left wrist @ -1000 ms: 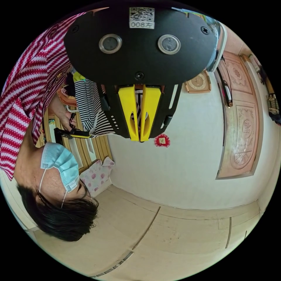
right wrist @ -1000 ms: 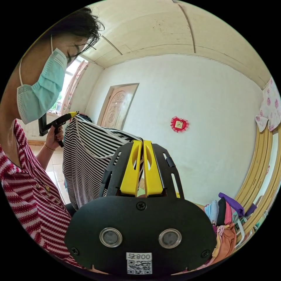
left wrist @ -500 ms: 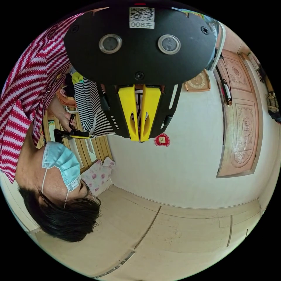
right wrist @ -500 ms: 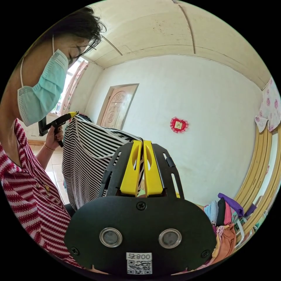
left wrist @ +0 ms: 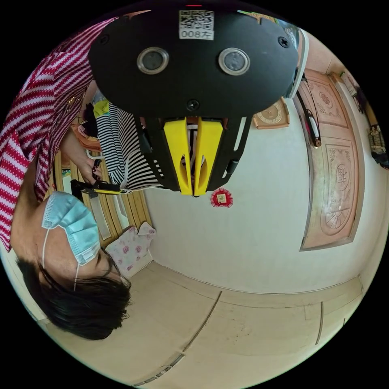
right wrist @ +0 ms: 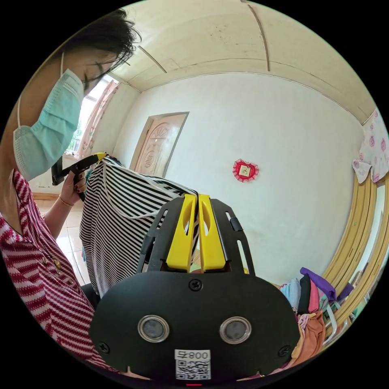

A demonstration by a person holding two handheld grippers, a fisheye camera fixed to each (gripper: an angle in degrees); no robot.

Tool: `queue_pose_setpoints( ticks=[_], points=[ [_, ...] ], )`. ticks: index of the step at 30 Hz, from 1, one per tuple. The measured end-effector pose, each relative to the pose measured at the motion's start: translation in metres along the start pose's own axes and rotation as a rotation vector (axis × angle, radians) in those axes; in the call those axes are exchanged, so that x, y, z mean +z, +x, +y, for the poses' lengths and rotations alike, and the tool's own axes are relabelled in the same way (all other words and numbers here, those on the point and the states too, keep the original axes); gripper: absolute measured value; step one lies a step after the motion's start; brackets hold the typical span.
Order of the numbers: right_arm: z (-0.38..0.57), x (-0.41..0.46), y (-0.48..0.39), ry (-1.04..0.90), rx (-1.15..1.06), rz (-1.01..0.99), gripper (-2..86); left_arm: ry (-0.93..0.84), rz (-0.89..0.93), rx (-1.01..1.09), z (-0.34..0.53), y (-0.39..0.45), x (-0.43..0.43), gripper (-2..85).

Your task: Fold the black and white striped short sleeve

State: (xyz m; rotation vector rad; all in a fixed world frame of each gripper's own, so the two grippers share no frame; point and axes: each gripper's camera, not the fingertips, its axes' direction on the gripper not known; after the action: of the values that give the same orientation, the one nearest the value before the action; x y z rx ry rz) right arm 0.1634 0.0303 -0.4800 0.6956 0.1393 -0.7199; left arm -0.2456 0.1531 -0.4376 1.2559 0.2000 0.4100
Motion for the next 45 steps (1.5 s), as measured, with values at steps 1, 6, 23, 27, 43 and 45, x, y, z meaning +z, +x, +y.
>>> queue_pose_setpoints(
  ticks=[1, 6, 23, 27, 43, 45],
  points=[
    [-0.001, 0.023, 0.005, -0.011, 0.012, -0.010, 0.8, -0.012, 0.003, -0.009, 0.005, -0.010, 0.013, 0.6],
    [0.002, 0.150, 0.036, -0.095, 0.067, -0.034, 0.8, -0.193, 0.050, -0.161, 0.078, -0.120, 0.161, 0.8],
    [0.334, 0.764, 0.113, -1.116, 0.546, -0.182, 4.3, -1.141, -0.005, -0.809, 0.628, -0.348, 0.473, 7.8],
    [0.396, 0.779, 0.085, -1.214, 0.569, -0.218, 6.3, -1.208, -0.081, -0.910, 0.707, -0.377, 0.454, 8.4],
    [0.429, 0.917, 0.024, -1.375, 0.442, -0.123, 1.2, -1.254, -0.149, -0.847, 0.797, -0.447, 0.508, 1.2],
    [0.421, 0.924, 0.028, -1.371, 0.435, -0.117, 0.7, -1.201, -0.186, -0.825, 0.787, -0.467, 0.500, 0.9]
  ],
)
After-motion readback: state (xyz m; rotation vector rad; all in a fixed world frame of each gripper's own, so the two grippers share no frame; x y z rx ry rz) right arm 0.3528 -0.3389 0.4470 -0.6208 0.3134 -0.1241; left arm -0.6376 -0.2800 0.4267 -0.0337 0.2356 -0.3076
